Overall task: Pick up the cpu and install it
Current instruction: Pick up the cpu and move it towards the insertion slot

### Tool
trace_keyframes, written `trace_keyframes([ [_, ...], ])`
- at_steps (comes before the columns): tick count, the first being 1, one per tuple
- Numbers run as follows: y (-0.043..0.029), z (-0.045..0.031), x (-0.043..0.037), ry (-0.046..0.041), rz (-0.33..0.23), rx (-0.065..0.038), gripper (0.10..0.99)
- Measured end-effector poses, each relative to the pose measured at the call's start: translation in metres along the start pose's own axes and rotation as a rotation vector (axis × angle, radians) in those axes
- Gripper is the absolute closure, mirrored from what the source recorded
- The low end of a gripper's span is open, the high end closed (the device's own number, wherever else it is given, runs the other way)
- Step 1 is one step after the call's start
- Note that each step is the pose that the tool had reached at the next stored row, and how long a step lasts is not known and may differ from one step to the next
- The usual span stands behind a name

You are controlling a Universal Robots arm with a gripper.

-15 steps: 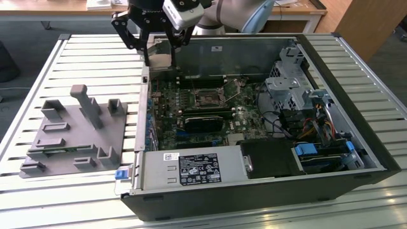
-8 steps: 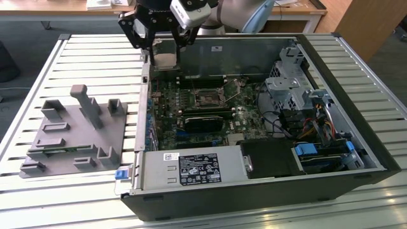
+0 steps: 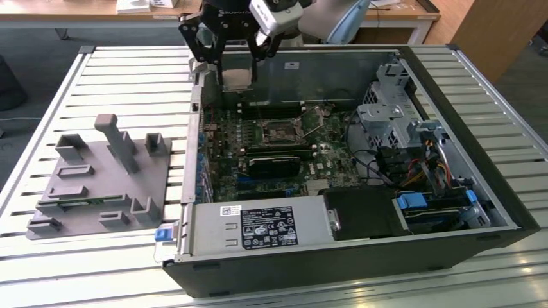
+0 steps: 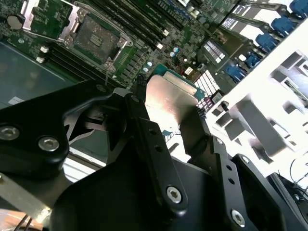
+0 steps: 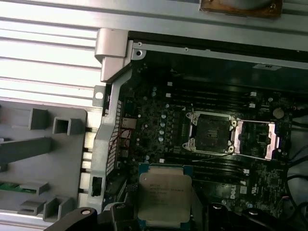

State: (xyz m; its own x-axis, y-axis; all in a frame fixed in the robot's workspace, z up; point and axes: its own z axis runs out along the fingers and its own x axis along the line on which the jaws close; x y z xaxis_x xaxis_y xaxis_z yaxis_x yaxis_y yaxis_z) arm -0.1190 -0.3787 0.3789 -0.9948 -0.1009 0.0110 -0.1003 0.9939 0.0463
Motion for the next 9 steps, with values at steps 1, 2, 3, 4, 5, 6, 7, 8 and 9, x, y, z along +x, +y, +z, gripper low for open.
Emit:
trace_keyframes([
  [1,0.0007,0.0001,-0.0015,-0.0010,0.000,0.000,0.557],
  [2,0.0012,0.0002,-0.0028,-0.0017,0.000,0.000,0.557],
  [3,0.0015,0.0003,-0.0038,-0.0026,0.000,0.000,0.557],
  [4,0.0017,0.0003,-0.0048,-0.0033,0.000,0.000,0.557],
  [5,0.0019,0.0004,-0.0058,-0.0039,0.000,0.000,0.557],
  [6,0.0020,0.0004,-0.0067,-0.0046,0.000,0.000,0.557],
  [7,0.0021,0.0005,-0.0075,-0.0051,0.000,0.000,0.557],
  [8,0.0022,0.0005,-0.0083,-0.0056,0.000,0.000,0.557],
  [9,0.0023,0.0006,-0.0090,-0.0060,0.000,0.001,0.557],
])
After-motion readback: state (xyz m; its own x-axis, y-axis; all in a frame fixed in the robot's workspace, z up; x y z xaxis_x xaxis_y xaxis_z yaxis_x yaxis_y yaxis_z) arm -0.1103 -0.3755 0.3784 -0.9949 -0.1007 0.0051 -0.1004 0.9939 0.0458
